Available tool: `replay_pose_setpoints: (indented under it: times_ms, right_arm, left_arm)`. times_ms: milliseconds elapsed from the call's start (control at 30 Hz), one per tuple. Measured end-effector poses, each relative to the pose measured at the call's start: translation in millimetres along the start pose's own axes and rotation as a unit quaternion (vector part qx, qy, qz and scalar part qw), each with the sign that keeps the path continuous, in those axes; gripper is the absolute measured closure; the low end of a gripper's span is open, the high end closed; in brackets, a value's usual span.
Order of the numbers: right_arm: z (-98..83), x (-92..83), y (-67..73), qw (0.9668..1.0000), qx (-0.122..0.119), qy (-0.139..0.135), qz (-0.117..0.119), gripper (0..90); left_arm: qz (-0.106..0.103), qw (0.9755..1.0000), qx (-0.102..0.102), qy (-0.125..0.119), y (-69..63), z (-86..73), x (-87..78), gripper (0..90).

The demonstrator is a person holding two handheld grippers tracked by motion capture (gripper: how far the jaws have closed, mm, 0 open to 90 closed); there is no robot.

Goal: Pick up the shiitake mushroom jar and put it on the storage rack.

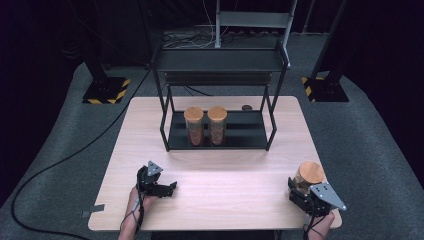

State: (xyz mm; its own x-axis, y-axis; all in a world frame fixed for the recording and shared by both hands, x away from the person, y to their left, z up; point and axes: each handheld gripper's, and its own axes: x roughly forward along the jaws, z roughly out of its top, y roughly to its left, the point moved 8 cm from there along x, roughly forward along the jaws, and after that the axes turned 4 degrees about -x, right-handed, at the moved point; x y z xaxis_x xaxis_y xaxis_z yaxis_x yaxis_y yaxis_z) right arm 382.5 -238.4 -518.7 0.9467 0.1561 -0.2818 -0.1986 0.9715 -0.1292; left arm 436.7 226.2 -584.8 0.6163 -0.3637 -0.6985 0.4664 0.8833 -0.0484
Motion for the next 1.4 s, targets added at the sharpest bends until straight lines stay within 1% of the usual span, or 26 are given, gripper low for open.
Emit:
replay_pose_setpoints:
  times_ms: [200,567,1067,1400]
  right_arm:
    - [3.7,1.4,5.6,1.0000,-0.001,-0.004,0.007,24.6]
    - [10.5,5.9,16.4,0.9997,-0.011,-0.008,0.019,24.6]
    - [18.1,13.7,32.3,0.9989,-0.022,-0.014,0.039,24.6]
    - [25.2,19.6,42.1,0.9981,-0.025,-0.020,0.052,24.7]
  left_arm:
    - [0.000,1.0000,0.000,0.000,0.0,0.0,0.0,2.5]
    - [0.000,1.0000,0.000,0.000,0.0,0.0,0.0,2.5]
    - [0.000,1.0000,0.000,0.000,-0.1,0.0,0.0,2.5]
    - [0.000,1.0000,0.000,0.000,-0.1,0.0,0.0,2.5]
